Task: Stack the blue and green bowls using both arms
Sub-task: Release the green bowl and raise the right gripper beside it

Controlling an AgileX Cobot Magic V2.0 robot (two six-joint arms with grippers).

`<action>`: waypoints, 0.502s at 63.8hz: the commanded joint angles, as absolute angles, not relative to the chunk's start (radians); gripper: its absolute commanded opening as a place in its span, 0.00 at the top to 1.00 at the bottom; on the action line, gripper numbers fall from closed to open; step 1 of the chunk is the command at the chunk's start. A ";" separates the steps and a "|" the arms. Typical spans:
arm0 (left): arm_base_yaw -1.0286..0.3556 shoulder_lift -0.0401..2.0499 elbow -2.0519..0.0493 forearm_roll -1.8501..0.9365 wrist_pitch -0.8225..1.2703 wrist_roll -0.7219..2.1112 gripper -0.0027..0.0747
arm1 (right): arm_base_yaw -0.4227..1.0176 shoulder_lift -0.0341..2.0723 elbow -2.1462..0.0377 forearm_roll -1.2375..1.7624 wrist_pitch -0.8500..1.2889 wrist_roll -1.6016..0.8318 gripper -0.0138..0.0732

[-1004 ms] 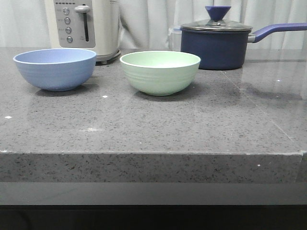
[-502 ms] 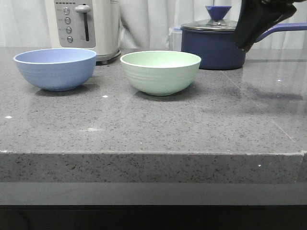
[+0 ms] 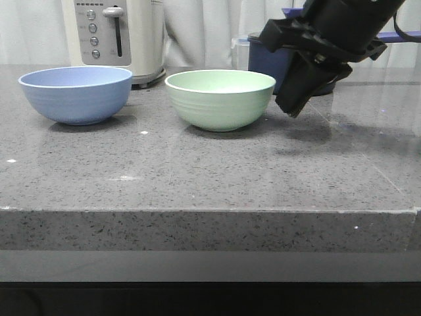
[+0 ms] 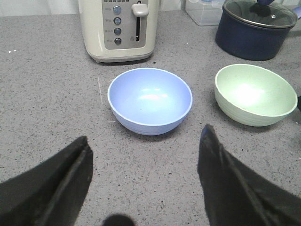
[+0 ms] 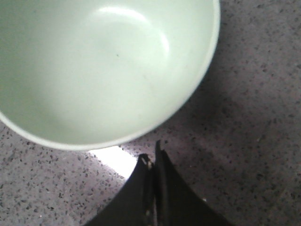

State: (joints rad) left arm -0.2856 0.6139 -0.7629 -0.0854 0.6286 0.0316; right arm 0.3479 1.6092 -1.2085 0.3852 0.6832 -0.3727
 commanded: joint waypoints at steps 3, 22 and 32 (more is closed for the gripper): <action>-0.292 0.621 -0.797 -0.089 0.550 0.032 0.35 | 0.342 1.572 -1.244 0.415 0.626 -0.413 0.91; -0.292 0.621 -0.797 -0.089 0.550 0.032 0.35 | 0.342 1.572 -1.244 0.414 0.616 -0.414 0.92; -0.292 0.621 -0.795 -0.089 0.550 0.032 0.35 | 0.342 1.572 -1.244 0.414 0.618 -0.414 0.92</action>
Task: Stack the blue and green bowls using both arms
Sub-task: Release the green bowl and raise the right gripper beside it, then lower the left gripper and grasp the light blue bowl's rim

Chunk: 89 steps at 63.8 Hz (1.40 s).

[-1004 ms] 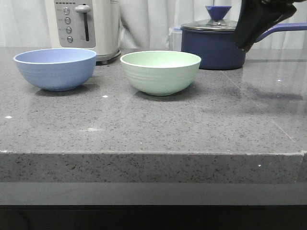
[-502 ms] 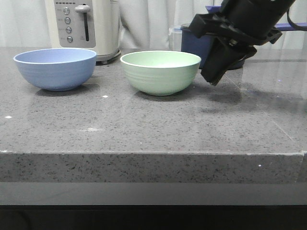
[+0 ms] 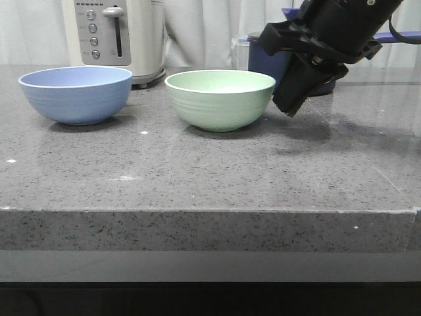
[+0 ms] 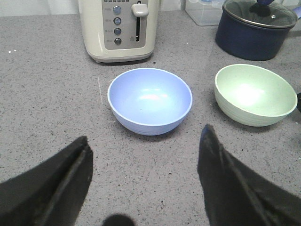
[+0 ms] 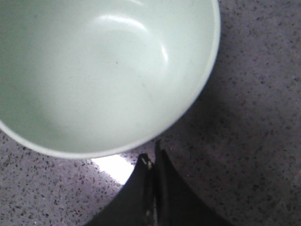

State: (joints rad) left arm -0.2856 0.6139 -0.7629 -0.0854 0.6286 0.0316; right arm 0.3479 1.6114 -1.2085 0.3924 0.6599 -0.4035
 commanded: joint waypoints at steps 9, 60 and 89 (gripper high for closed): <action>-0.292 0.621 -0.780 -0.089 0.552 0.032 0.35 | 0.342 1.572 -1.244 0.414 0.616 -0.414 0.92; -0.160 1.344 -1.254 -0.109 0.821 0.032 0.35 | 0.342 1.572 -1.244 0.415 0.616 -0.414 0.92; -0.157 1.657 -1.453 -0.216 0.810 0.032 0.36 | 0.342 1.572 -1.244 0.415 0.615 -0.414 0.92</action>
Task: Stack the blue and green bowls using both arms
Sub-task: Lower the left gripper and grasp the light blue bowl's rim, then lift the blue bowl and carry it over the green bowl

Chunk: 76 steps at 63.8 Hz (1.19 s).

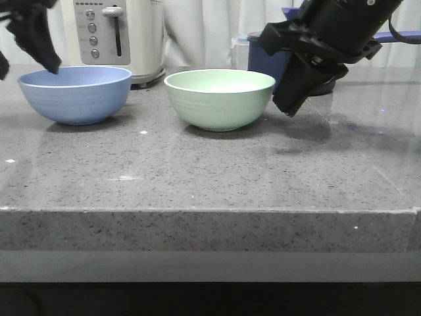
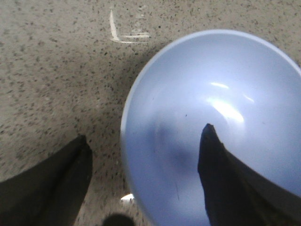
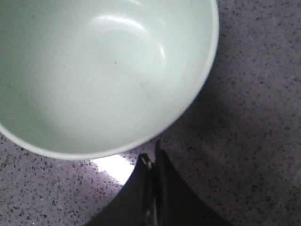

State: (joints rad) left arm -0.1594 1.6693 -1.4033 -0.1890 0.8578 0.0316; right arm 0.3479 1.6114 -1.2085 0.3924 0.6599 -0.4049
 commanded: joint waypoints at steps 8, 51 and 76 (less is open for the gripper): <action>-0.157 1.680 -1.454 -0.216 0.793 0.032 0.43 | 0.342 1.572 -1.244 0.415 0.615 -0.414 0.92; -0.157 1.675 -1.478 -0.216 0.809 0.032 0.99 | 0.342 1.572 -1.244 0.415 0.615 -0.414 0.92; -0.262 1.635 -1.695 -0.220 0.935 0.053 0.99 | 0.342 1.572 -1.244 0.415 0.615 -0.414 0.92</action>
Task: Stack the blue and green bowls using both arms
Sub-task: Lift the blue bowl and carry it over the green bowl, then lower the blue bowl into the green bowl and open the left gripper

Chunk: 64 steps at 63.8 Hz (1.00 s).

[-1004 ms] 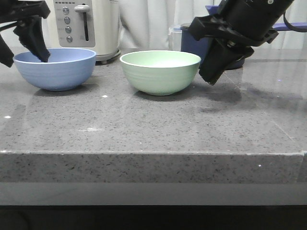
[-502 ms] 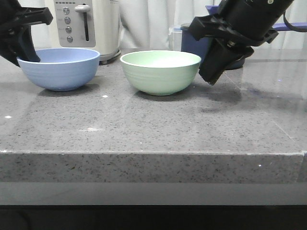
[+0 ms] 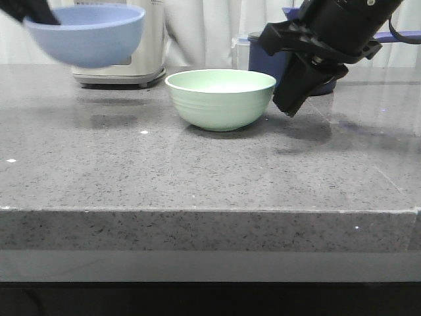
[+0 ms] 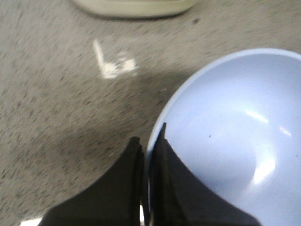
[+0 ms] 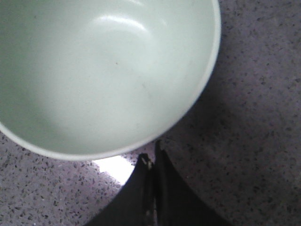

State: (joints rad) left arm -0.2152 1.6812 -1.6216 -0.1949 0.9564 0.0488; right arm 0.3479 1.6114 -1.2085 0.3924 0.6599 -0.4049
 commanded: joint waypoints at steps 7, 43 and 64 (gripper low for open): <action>-0.324 1.657 -1.749 -0.220 0.944 0.053 0.99 | 0.342 1.572 -1.244 0.415 0.615 -0.414 0.92; -0.524 1.861 -1.935 -0.220 1.016 0.048 0.99 | 0.342 1.572 -1.244 0.415 0.616 -0.414 0.92; -0.522 1.893 -1.935 -0.189 1.018 0.048 0.99 | 0.342 1.572 -1.244 0.415 0.615 -0.414 0.92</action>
